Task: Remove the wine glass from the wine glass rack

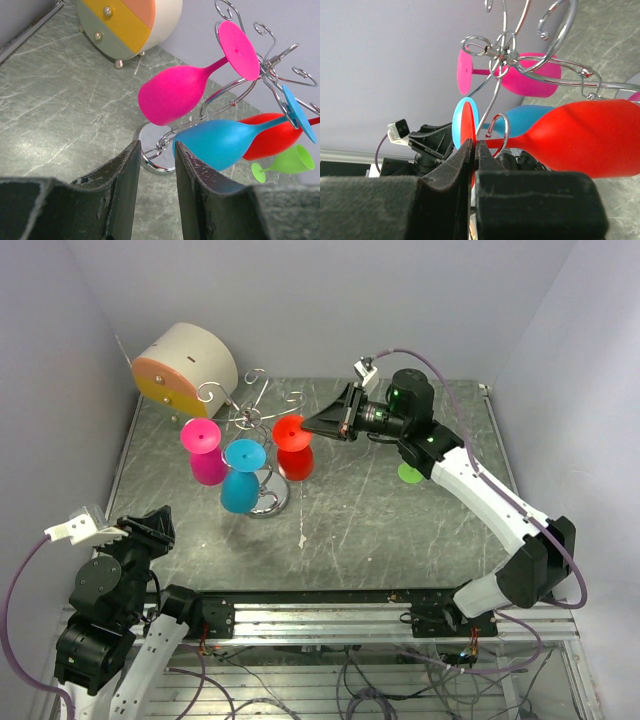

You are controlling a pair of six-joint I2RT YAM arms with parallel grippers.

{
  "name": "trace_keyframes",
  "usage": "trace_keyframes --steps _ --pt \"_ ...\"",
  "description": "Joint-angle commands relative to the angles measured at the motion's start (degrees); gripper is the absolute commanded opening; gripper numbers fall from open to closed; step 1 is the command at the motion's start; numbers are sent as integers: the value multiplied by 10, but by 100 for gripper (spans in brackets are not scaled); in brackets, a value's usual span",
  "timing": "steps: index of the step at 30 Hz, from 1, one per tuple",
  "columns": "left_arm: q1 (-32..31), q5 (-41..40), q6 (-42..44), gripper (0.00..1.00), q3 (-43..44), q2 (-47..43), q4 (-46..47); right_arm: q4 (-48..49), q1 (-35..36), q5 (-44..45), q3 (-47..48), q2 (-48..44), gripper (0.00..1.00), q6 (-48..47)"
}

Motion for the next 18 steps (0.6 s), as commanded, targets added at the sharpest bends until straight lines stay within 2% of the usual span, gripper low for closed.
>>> trace_keyframes --steps 1,10,18 --pt "-5 -12 -3 44 1 -5 4 22 3 -15 -5 -24 0 15" --pt "-5 -14 -5 44 1 -6 3 25 41 -13 34 15 0 10" --pt "-5 -12 -4 44 1 -6 3 -4 49 23 80 52 0 -21"
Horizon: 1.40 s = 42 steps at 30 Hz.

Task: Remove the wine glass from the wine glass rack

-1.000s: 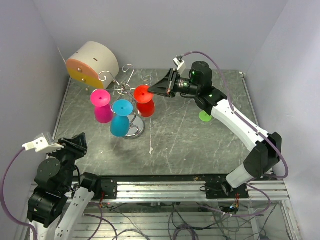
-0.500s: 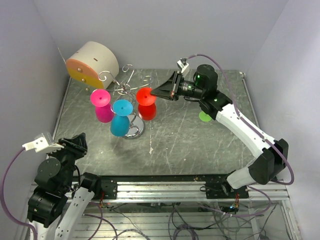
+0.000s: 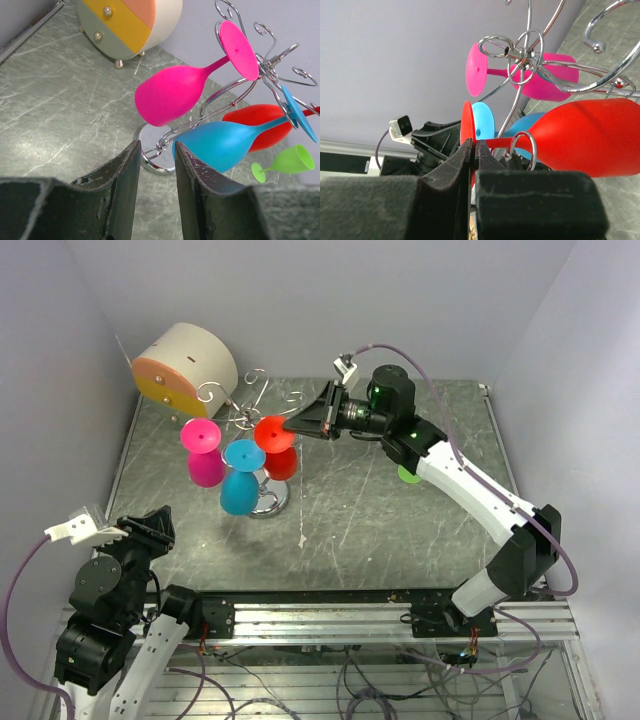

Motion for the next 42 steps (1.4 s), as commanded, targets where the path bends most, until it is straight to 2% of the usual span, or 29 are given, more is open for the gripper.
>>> trace_keyframes --steps 1,7,16,22,26,30,36,39,42 --pt "-5 -13 -4 44 1 -6 2 -17 5 26 40 18 0 -31" --pt "-5 -13 -5 44 2 -8 2 -23 0 82 44 28 0 -52" --pt "-5 -12 -4 44 2 -8 3 35 -37 153 -52 -49 0 -36" --pt "-5 -8 -1 44 1 -2 6 -9 -59 204 -70 -130 0 -72" --pt "-5 13 6 45 10 16 13 -80 -61 210 -40 -164 0 -159" --pt "-5 95 -24 47 71 68 4 -165 -57 200 -7 -202 0 -290" --pt "-5 286 -91 53 226 214 20 -274 -47 260 27 -268 0 -489" --pt "-5 377 -132 55 293 288 28 -300 -46 291 47 -288 0 -564" --pt "-5 455 -176 55 317 335 63 -291 -44 291 62 -296 0 -623"
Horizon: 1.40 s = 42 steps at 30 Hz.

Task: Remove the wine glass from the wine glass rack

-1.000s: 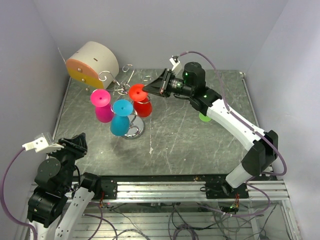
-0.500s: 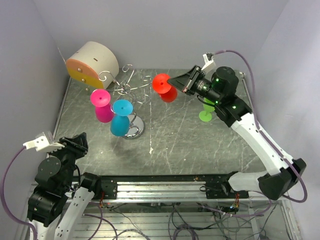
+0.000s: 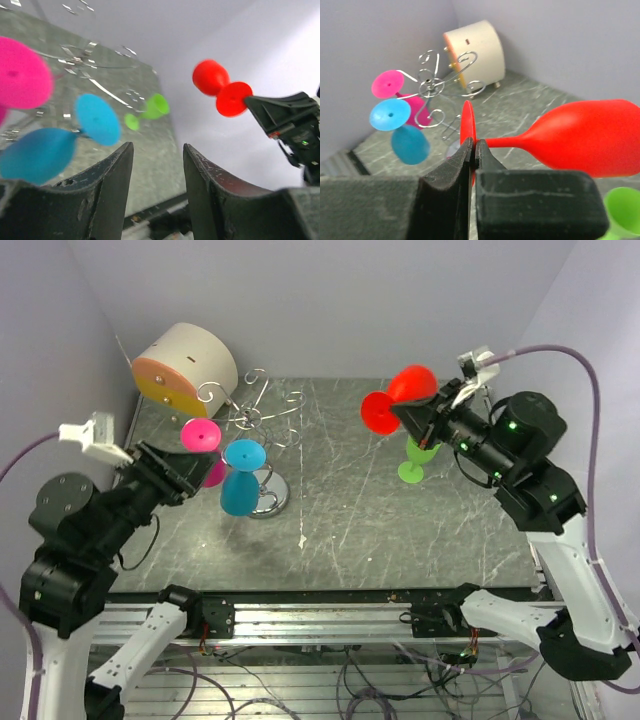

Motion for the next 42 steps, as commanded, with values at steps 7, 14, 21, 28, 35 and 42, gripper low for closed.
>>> trace_keyframes --steps 7,14,21,28,35,42 --pt "-5 216 -130 55 29 93 63 7 29 -10 107 50 0 -204" --pt "-5 226 -186 56 -11 65 81 62 141 43 124 91 0 -333" --pt "-5 201 -237 56 -28 25 74 118 313 174 74 95 0 -496" --pt "-5 208 -316 56 -46 -3 81 245 516 356 -45 86 0 -646" --pt "-4 241 -378 57 -55 -30 50 384 607 465 -114 115 0 -768" --pt "-4 244 -404 57 -74 -72 31 462 619 466 -156 121 0 -809"
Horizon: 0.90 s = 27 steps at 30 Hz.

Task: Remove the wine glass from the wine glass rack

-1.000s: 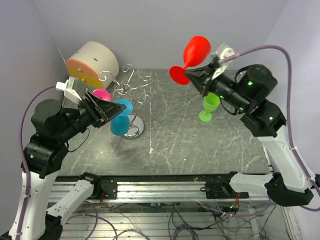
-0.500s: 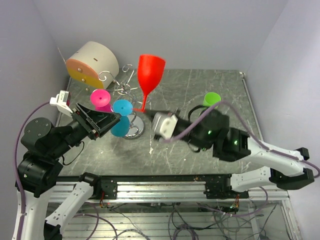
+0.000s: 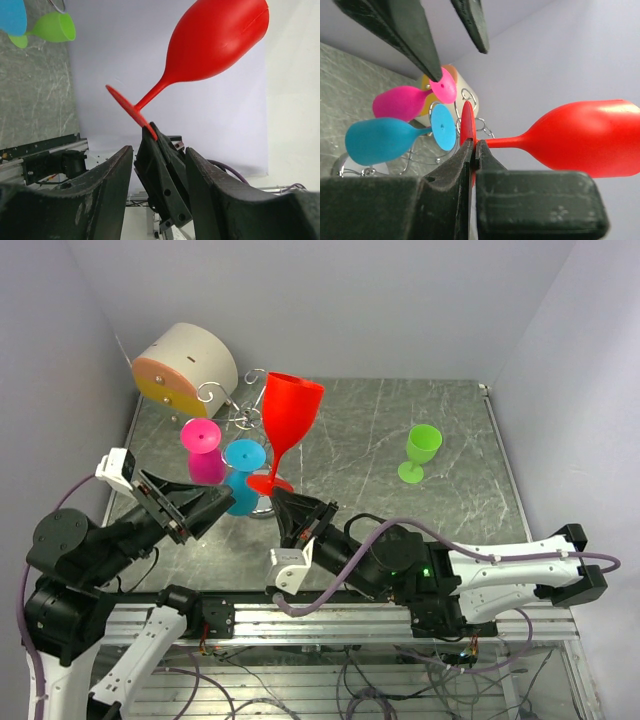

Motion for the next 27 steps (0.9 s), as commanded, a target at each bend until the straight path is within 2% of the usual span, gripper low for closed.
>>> trace_keyframes --steps 1,6,22,25,27 --pt "-4 38 -38 57 -21 -23 -12 99 11 26 -15 4 0 -52" --pt "-4 40 -36 57 -38 -30 -25 145 23 23 -40 18 0 -74" --pt "-4 49 -53 54 -110 -46 15 171 70 27 -66 51 0 -81" --pt "-4 51 -62 47 -122 -52 30 170 74 30 -68 52 0 -79" --pt "-4 48 -62 31 -124 -57 36 173 77 34 -73 50 0 -78"
